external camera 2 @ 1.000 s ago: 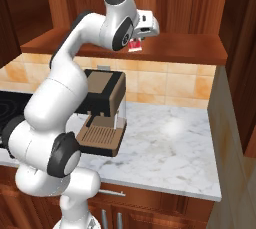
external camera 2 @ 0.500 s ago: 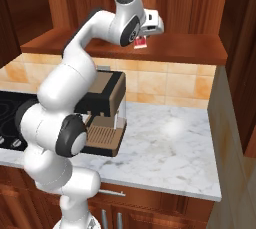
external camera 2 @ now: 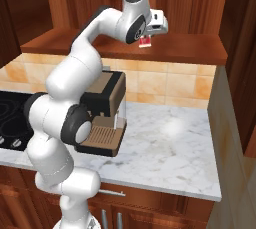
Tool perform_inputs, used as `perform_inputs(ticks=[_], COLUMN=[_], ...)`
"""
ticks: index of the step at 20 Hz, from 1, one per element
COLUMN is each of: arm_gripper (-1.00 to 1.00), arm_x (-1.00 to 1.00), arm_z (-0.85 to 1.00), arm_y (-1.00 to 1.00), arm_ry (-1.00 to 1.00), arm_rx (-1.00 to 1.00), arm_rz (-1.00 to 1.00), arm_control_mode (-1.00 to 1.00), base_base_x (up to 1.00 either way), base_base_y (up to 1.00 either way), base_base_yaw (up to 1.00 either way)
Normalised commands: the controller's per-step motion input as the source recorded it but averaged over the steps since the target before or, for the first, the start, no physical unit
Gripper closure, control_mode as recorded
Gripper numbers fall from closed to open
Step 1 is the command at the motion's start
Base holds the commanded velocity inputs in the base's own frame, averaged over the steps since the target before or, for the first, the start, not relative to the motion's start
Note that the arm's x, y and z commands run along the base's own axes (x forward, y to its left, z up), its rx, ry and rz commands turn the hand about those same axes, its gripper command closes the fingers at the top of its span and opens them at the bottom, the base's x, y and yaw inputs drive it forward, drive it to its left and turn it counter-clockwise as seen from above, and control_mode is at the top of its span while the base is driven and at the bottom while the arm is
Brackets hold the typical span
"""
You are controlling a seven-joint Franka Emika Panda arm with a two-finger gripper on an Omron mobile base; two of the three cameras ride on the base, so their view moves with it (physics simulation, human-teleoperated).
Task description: Pick the bar and boxed food from the counter and place them in the cabinets closest to them.
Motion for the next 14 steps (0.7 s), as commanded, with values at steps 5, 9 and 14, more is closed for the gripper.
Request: perform_inputs(ticks=[5,9,14], arm_gripper=[1.0,1.0,1.0], arm_x=[0.33,0.55,0.36], arm_z=[-0.1,-0.07,-0.03], arm_y=[-0.07,-0.05,-0.04], arm_ry=[0.0,0.0,0.0], arm_rx=[0.0,0.0,0.0], arm_rz=[0.0,0.0,0.0], arm_control_mode=[-1.0,-1.0,-1.0], base_base_x=[0.0,0.0,0.0], base_base_y=[0.0,0.0,0.0], base_base_yaw=[0.0,0.0,0.0])
